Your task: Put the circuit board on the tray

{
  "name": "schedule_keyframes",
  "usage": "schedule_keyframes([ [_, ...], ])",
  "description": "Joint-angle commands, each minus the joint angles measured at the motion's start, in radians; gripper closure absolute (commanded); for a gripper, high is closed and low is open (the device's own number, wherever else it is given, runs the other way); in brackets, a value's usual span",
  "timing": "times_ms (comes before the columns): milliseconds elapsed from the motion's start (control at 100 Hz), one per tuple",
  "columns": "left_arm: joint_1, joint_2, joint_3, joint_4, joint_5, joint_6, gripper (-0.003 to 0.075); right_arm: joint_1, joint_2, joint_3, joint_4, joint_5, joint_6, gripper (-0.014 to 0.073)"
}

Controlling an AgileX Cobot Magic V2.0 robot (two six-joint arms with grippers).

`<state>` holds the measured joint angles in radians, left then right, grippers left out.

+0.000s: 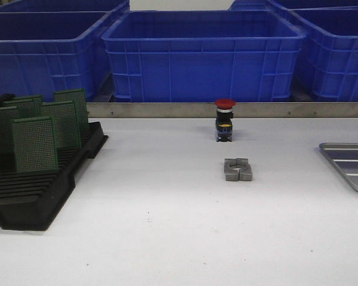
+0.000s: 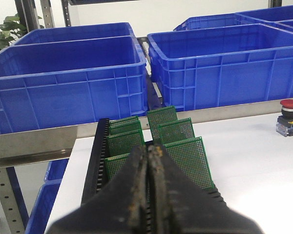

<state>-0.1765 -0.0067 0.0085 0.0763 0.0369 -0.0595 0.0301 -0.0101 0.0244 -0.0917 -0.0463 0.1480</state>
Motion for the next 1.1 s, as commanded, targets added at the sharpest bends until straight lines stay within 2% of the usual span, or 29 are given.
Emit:
schedule_keyframes([
  [0,-0.007,0.009,-0.002,-0.008,-0.082,-0.009,0.0738,0.003,-0.017,-0.012,-0.01,-0.078,-0.003,0.0662],
  [270,-0.007,0.009,-0.017,-0.013,-0.08,-0.009,0.0738,0.003,-0.017,-0.012,-0.01,-0.078,-0.003,0.0662],
  [430,-0.007,0.022,-0.113,-0.049,-0.019,-0.009,0.0738,0.003,-0.017,-0.012,-0.01,-0.078,-0.003,0.0662],
  [510,-0.007,0.048,-0.201,-0.068,0.059,-0.009,0.0738,0.003,-0.017,-0.012,-0.01,-0.078,-0.003,0.0662],
  [520,-0.007,0.098,-0.309,-0.07,0.173,-0.009,0.0738,0.003,-0.017,-0.012,-0.01,-0.078,-0.003,0.0662],
  [830,-0.007,0.44,-0.714,-0.067,0.553,0.001,0.0738,0.003,-0.017,-0.012,-0.01,-0.078,-0.003,0.0662],
  [950,-0.007,0.589,-0.832,-0.067,0.642,0.001,0.0738,0.003,-0.017,-0.012,-0.01,-0.078,-0.003,0.0662],
  [1090,-0.007,0.73,-0.91,-0.067,0.658,0.001,0.0738,0.003,-0.017,-0.012,-0.01,-0.078,-0.003,0.0662],
])
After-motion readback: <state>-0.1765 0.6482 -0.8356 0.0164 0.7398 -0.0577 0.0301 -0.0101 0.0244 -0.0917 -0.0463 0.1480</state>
